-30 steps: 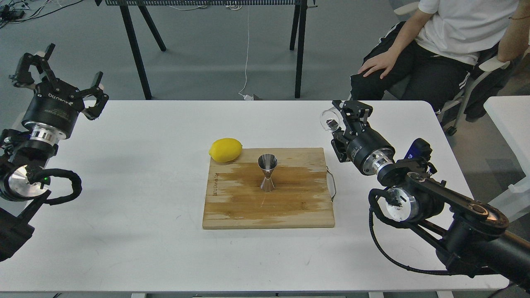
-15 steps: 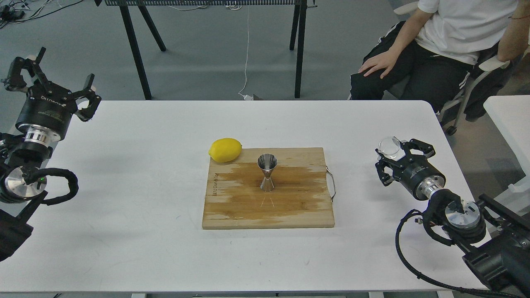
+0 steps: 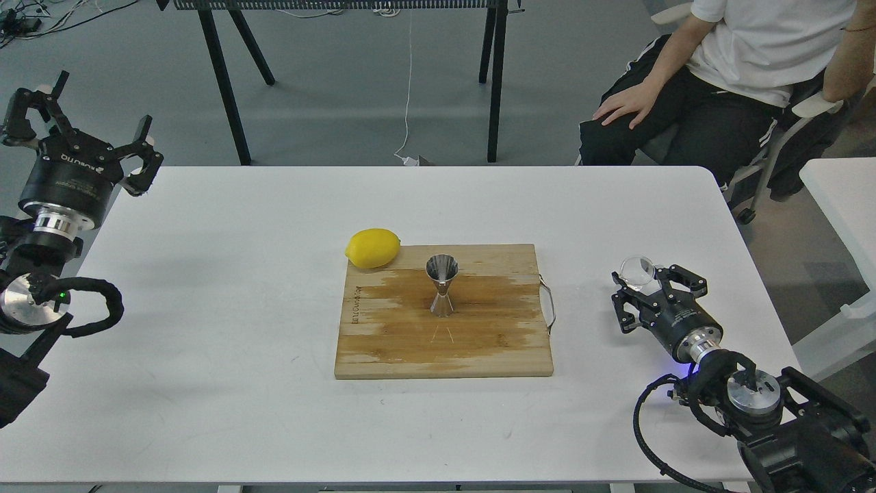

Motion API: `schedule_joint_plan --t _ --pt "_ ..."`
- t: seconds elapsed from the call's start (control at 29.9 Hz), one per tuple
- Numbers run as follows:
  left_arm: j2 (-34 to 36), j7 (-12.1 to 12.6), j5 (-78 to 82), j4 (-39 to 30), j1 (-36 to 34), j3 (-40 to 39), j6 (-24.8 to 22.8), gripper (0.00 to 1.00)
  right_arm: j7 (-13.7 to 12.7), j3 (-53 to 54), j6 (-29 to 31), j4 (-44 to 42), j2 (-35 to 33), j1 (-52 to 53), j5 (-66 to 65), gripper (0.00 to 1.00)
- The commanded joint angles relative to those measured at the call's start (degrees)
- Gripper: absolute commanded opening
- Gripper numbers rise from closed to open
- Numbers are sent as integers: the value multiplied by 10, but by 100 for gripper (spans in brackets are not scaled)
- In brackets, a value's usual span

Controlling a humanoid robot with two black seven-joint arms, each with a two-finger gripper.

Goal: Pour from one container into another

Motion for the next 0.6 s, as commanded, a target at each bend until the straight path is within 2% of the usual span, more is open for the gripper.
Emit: schedule_joint_plan --t 0.0,0.07,0.2,0.57 --pt "0 0 0 1 -1 -1 -1 100 1 8 -15 -9 9 -1 1 55" --pt "0 0 0 1 -1 -1 -1 100 1 15 -21 -8 9 -2 1 59" --pt "0 0 0 1 -1 -1 -1 100 1 24 -22 -9 9 -8 1 73" --pt "-1 0 0 1 -2 -2 0 100 5 25 -20 -9 9 -13 1 85"
